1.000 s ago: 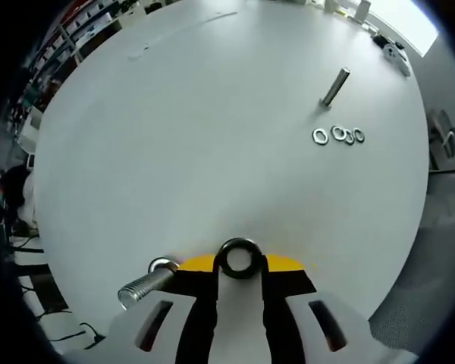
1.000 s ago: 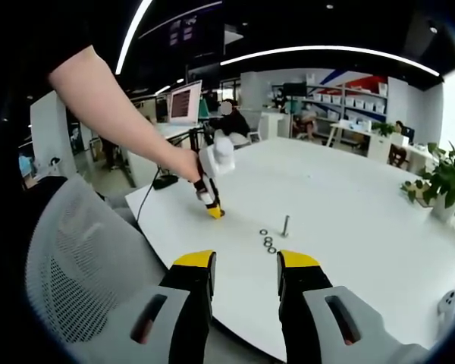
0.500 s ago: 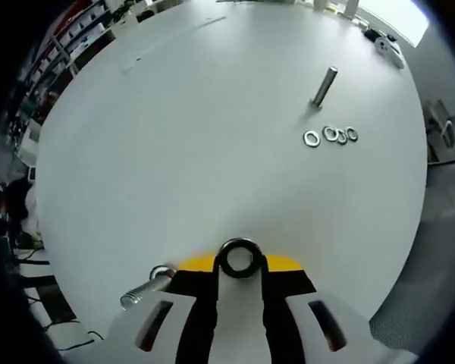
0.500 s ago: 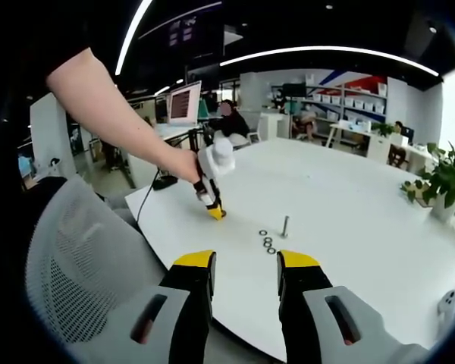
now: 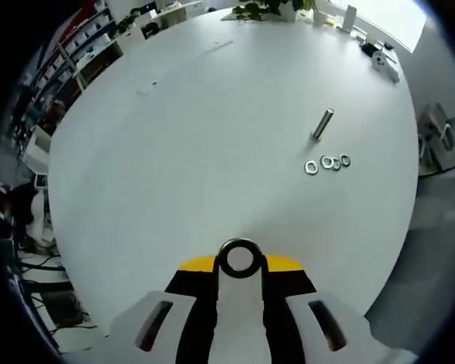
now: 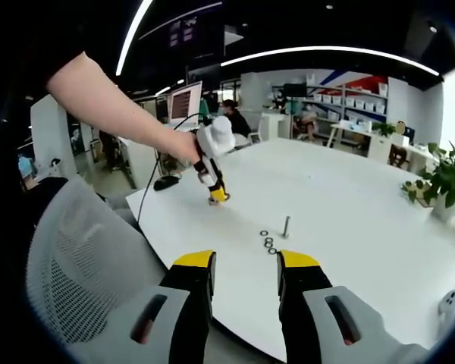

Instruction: Place the washer onto the threaded stud by aligning its center hole with the stud, sliding it down to the base, and recovering from edge contact or off-axis alignment until the washer reaches the visible bottom stop.

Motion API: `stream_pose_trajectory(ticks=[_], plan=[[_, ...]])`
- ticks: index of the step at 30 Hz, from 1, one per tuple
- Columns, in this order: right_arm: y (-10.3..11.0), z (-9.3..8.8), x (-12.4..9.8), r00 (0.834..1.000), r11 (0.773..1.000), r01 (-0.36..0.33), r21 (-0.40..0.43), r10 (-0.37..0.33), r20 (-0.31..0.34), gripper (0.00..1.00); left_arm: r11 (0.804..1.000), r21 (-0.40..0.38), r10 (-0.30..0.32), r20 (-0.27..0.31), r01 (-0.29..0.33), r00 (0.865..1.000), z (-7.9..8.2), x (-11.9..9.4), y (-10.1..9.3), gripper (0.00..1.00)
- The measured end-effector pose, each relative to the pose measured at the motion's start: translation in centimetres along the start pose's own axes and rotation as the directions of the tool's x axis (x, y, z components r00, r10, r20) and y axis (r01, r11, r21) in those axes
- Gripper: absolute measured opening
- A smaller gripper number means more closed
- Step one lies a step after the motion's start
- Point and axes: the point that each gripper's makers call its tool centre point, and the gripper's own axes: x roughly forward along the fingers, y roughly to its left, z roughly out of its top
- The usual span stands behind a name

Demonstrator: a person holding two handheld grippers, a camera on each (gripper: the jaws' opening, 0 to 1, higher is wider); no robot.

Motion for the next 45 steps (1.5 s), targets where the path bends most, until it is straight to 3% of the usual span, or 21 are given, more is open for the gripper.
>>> stream_pose_trajectory(ticks=[9,12,20,31,35,45], plan=[[0.1,0.0,0.0,1.0,1.0,-0.007,-0.002,0.007,-0.002,0.35,1.0,-0.015,0.028,0.032,-0.027,0.999,1.3,-2.7,2.5,0.19],[0.1,0.0,0.1,1.0,1.0,-0.007,-0.004,0.007,-0.003,0.35,0.998,-0.055,0.027,0.024,-0.025,0.999,1.0,-3.3,3.3,0.19],[0.2,-0.1,0.1,1.0,1.0,-0.012,-0.003,0.012,-0.005,0.34,0.998,-0.058,0.035,-0.012,-0.036,0.999,-0.2,-3.6,4.4,0.19],[0.2,-0.1,0.1,1.0,1.0,-0.015,-0.001,0.015,-0.006,0.34,0.997,-0.072,0.013,-0.076,-0.019,0.997,-2.0,-2.8,4.3,0.19],[0.2,-0.1,0.1,1.0,1.0,-0.014,-0.002,0.014,-0.007,0.34,0.999,-0.042,0.017,-0.113,-0.022,0.993,-2.8,-2.2,4.3,0.19],[0.2,-0.2,0.1,1.0,1.0,-0.013,-0.001,0.013,-0.009,0.34,0.998,-0.06,0.0,-0.126,-0.008,0.992,-3.5,-1.3,4.2,0.19]])
